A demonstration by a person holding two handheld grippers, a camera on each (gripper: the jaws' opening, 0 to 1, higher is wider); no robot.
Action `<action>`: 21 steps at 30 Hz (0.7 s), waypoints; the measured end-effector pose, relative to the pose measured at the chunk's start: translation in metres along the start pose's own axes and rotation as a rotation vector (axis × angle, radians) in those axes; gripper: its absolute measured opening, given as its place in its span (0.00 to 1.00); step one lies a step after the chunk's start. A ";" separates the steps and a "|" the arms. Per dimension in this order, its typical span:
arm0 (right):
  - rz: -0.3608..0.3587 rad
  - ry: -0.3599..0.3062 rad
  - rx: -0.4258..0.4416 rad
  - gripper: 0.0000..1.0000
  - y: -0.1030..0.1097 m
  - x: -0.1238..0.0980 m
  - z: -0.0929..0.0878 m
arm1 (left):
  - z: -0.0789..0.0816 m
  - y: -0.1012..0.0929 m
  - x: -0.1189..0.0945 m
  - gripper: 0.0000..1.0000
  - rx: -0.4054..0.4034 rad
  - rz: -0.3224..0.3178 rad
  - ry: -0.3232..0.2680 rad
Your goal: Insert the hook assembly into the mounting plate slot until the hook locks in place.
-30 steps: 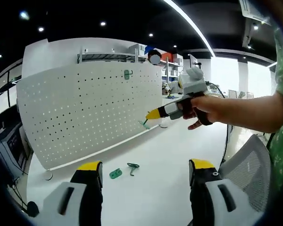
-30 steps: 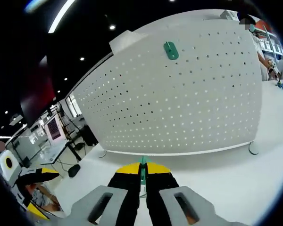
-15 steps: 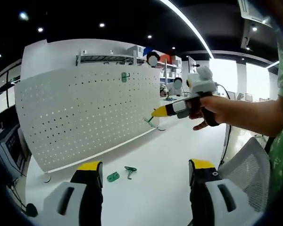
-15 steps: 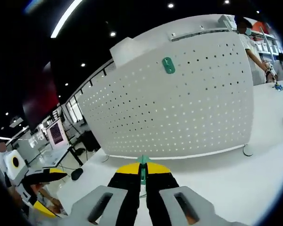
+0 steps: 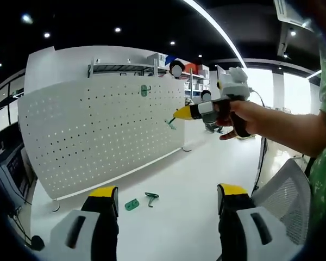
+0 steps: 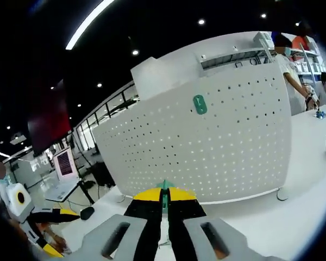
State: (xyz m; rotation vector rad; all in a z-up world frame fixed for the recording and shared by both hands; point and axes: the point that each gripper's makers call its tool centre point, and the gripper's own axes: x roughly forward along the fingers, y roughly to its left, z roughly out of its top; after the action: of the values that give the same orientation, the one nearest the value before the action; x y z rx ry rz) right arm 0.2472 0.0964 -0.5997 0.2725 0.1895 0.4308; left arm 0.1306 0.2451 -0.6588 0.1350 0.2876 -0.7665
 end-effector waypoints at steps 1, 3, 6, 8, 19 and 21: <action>0.000 -0.013 -0.008 0.01 0.001 0.001 0.005 | 0.000 0.000 0.000 0.76 0.002 0.000 0.000; 0.000 -0.027 -0.019 0.01 0.003 0.002 0.012 | 0.001 0.000 -0.001 0.77 0.001 -0.001 -0.001; 0.003 -0.054 -0.042 0.01 0.006 0.005 0.026 | 0.002 0.001 -0.002 0.76 0.003 0.000 -0.004; 0.005 -0.070 -0.050 0.01 0.008 0.006 0.034 | 0.003 0.001 -0.003 0.76 0.003 0.001 -0.006; 0.029 -0.233 -0.150 0.01 0.025 0.006 0.076 | 0.004 0.002 -0.009 0.76 0.002 0.013 -0.008; 0.039 -0.280 -0.178 0.01 0.031 0.005 0.085 | 0.003 0.002 -0.009 0.77 0.003 0.014 -0.007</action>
State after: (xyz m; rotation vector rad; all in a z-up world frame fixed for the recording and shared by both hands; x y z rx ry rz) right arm 0.2596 0.1065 -0.5108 0.1589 -0.1276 0.4401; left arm 0.1262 0.2520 -0.6527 0.1369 0.2787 -0.7535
